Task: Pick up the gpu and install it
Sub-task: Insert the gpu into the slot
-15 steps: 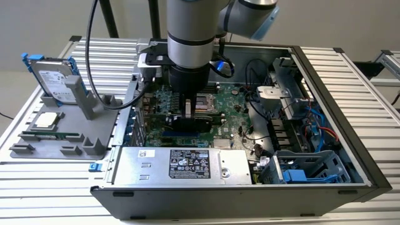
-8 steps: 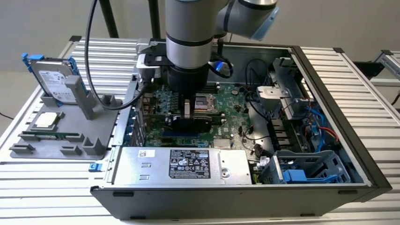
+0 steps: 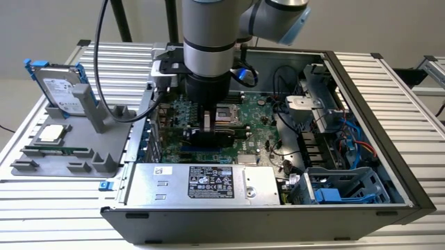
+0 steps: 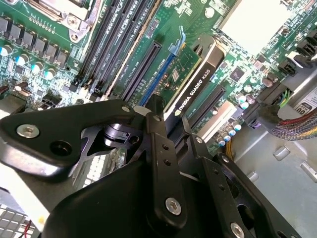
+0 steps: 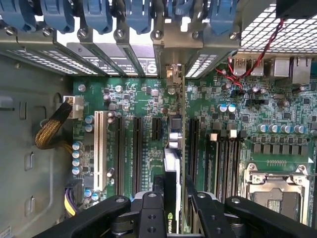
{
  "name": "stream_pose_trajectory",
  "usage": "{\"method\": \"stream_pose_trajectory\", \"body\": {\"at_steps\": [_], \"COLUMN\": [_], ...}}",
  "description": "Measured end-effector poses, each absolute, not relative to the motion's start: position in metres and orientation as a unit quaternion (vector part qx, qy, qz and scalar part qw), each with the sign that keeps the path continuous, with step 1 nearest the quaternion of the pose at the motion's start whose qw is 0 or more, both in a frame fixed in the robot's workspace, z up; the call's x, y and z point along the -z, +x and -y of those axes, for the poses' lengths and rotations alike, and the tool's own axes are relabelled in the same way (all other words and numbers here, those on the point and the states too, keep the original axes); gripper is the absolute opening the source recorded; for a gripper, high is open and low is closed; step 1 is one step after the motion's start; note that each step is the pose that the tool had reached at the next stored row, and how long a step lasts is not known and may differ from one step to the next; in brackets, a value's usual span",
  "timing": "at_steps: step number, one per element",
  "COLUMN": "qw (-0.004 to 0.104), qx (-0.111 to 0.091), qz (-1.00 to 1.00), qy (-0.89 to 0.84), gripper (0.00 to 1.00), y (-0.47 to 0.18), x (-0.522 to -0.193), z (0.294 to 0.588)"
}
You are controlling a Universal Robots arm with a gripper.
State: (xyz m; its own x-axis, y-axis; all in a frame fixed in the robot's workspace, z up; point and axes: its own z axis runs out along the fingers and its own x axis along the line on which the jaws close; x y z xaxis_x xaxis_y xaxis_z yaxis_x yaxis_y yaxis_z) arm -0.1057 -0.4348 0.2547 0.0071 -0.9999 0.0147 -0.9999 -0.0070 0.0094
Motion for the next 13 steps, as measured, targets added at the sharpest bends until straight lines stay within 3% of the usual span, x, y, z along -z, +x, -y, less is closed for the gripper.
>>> {"method": "stream_pose_trajectory", "body": {"at_steps": [13], "qw": [0.008], "qx": [-0.002], "qz": [0.705], "qy": [0.709], "gripper": [0.0], "y": [-0.1083], "x": [-0.2492], "z": [0.4349]}}
